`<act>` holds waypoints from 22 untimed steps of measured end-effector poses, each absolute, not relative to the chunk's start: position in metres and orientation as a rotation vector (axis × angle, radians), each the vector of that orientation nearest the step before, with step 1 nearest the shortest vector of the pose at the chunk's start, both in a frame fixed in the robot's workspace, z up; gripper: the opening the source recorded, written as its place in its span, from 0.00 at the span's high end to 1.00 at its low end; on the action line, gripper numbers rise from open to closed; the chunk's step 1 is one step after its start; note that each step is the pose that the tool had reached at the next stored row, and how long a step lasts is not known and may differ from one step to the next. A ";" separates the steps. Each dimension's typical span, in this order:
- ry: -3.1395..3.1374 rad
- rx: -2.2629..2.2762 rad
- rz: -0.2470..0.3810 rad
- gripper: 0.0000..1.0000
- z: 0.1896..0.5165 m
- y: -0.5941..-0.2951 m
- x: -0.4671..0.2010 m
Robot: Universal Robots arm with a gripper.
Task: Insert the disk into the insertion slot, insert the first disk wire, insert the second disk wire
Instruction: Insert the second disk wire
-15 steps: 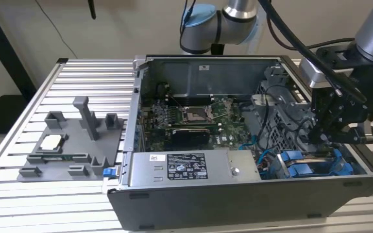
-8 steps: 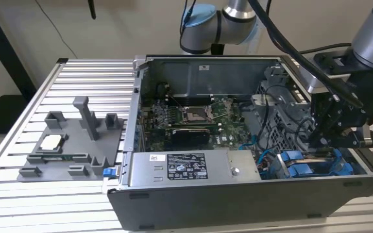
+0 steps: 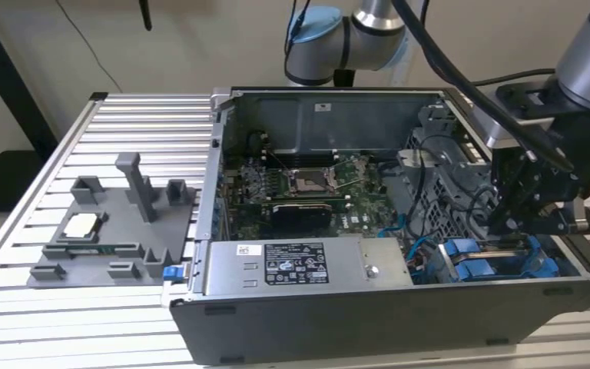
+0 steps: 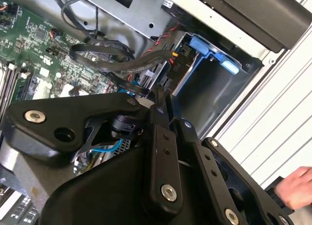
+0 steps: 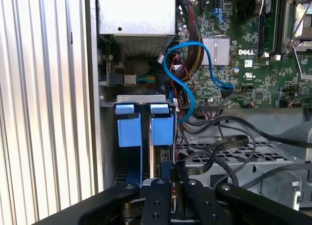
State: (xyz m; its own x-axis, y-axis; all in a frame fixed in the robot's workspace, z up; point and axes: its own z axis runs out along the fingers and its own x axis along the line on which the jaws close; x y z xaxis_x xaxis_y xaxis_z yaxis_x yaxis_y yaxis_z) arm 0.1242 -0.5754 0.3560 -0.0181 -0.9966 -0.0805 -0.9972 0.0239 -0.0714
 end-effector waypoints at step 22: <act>2.166 -2.121 0.004 0.84 0.347 -0.575 0.127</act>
